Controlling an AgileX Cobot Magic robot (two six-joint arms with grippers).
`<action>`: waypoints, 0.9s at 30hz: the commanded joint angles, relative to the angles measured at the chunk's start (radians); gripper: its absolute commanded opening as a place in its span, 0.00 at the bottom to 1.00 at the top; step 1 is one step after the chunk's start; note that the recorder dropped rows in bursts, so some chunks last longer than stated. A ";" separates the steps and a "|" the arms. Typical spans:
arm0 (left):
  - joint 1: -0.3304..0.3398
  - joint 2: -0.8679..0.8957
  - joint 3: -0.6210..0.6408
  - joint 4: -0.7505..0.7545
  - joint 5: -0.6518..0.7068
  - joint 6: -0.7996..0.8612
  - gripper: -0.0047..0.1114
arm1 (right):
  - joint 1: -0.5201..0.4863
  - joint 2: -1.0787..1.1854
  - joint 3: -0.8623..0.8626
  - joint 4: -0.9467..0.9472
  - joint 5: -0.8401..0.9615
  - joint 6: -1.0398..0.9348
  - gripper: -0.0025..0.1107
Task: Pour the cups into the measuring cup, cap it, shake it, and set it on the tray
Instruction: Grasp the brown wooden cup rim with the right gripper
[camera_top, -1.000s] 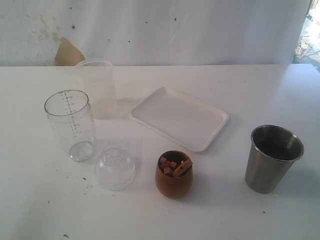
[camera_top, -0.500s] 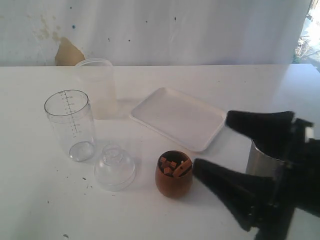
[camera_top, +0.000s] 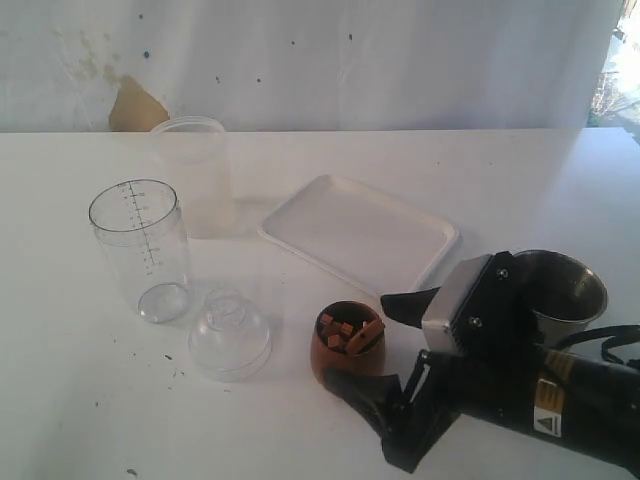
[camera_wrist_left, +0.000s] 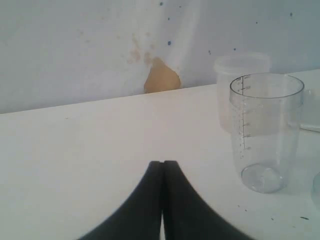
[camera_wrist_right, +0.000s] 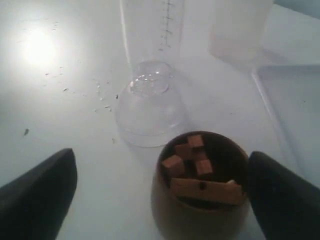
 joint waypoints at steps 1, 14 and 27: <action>0.000 -0.005 0.005 0.000 -0.013 -0.002 0.04 | 0.004 0.006 -0.006 0.059 0.005 -0.045 0.76; 0.000 -0.005 0.005 0.000 -0.013 -0.002 0.04 | 0.004 0.091 -0.014 0.053 0.040 -0.057 0.76; 0.000 -0.005 0.005 0.000 -0.013 -0.002 0.04 | 0.004 0.268 -0.096 0.055 -0.023 -0.086 0.76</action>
